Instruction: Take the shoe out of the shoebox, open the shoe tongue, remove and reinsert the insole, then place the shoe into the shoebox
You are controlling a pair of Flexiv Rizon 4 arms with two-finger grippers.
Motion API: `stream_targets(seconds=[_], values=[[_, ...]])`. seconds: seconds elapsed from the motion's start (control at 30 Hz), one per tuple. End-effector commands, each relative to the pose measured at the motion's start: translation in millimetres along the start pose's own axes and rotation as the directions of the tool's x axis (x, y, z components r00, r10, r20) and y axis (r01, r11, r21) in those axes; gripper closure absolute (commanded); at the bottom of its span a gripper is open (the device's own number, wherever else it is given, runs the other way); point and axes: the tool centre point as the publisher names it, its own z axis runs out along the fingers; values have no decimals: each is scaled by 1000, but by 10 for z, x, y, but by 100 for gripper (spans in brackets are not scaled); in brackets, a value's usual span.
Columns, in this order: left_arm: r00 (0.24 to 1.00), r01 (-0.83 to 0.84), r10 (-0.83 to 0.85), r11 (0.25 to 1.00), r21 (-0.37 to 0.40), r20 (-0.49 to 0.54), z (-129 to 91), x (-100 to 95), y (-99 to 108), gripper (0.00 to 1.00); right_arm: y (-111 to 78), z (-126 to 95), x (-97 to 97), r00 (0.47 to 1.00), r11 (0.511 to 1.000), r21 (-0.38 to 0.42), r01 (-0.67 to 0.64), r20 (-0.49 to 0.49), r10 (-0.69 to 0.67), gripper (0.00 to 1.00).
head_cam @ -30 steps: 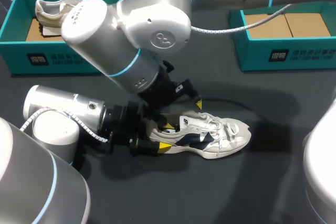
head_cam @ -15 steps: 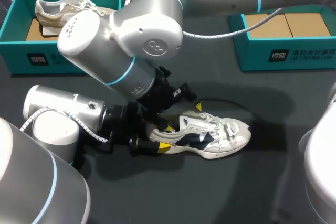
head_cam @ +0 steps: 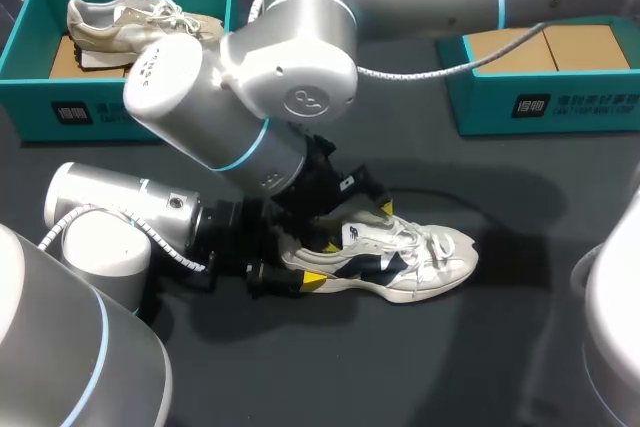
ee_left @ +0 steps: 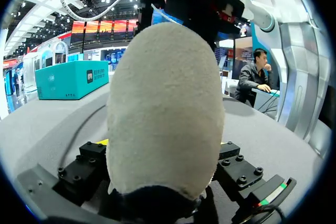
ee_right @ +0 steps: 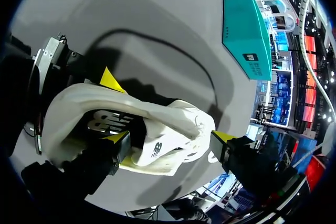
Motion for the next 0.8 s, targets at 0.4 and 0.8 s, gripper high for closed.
stream_targets(seconds=[0.4, 0.8], values=[[1000, 0, 0, 1000, -2, 0, 29, 29, 26, 100, -46, 33, -110, 999, 999, -10, -38, -13, 38, 61], [1000, 0, 0, 1000, -2, 0, 29, 29, 26, 100, -26, -25, -131, 997, 998, -2, -70, -33, 70, 66]])
